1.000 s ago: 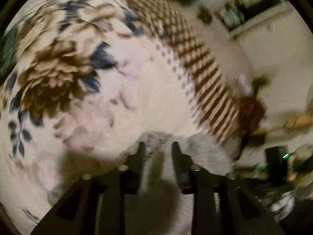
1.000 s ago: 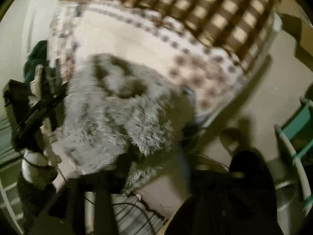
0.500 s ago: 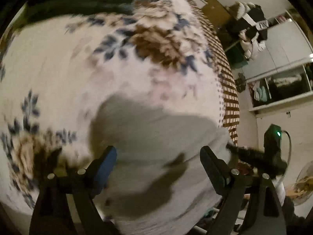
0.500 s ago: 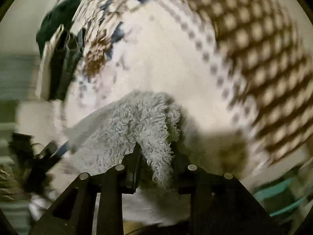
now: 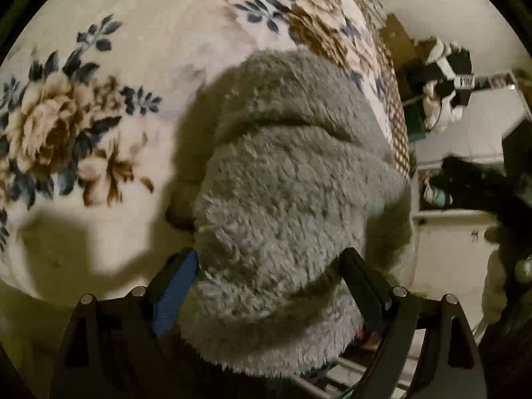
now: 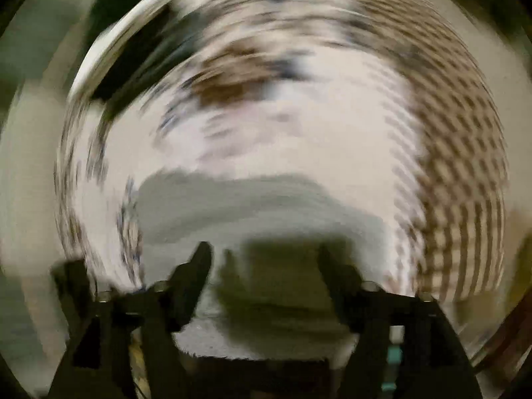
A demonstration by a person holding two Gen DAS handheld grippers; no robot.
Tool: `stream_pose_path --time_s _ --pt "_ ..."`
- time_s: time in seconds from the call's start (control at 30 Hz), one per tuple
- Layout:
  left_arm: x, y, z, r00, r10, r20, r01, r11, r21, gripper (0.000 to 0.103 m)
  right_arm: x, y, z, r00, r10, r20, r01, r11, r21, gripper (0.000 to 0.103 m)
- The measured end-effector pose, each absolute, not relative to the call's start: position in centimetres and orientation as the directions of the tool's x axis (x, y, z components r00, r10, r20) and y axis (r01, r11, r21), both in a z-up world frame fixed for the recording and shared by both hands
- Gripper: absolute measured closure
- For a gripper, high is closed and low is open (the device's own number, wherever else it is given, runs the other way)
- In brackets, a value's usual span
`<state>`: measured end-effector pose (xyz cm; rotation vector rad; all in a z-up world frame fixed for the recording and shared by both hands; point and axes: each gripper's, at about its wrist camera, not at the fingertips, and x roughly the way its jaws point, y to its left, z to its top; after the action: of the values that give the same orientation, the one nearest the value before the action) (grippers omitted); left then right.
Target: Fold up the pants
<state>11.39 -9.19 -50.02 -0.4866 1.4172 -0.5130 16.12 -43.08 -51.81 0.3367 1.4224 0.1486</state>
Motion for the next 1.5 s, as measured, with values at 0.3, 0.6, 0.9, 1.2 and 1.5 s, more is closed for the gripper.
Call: stream_pose_path --time_s 0.3,0.6,0.9,1.2,1.5 --pt "11.7 -8.6 -51.7 0.119 -0.67 -0.733 0.069 0.742 -0.667 0.016 25.4 -24.3 -57.3 -0.135 0.112 -0.985 -0.477 0.864 0.163 0.033" --pt "10.1 -7.9 -53.5 0.082 -0.728 -0.681 0.03 0.685 -0.728 0.016 33.2 -30.0 -58.2 -0.085 0.139 -0.987 -0.074 0.987 0.145 0.087" --pt "9.7 -7.8 -53.5 0.06 -0.723 -0.689 0.095 0.691 -0.717 0.016 28.1 -20.6 -59.6 -0.125 -0.117 -0.985 -0.597 0.802 -0.019 0.055" --pt "11.1 -5.3 -50.8 0.084 -0.729 -0.68 0.041 0.684 -0.728 0.016 28.8 -30.2 -54.9 -0.07 0.181 -0.981 -0.139 0.972 0.189 0.048" --pt "16.8 -9.5 -45.9 0.095 -0.698 -0.71 0.195 0.712 -0.674 0.016 9.6 -44.3 -51.7 0.073 0.352 -0.933 0.461 0.818 0.345 0.043"
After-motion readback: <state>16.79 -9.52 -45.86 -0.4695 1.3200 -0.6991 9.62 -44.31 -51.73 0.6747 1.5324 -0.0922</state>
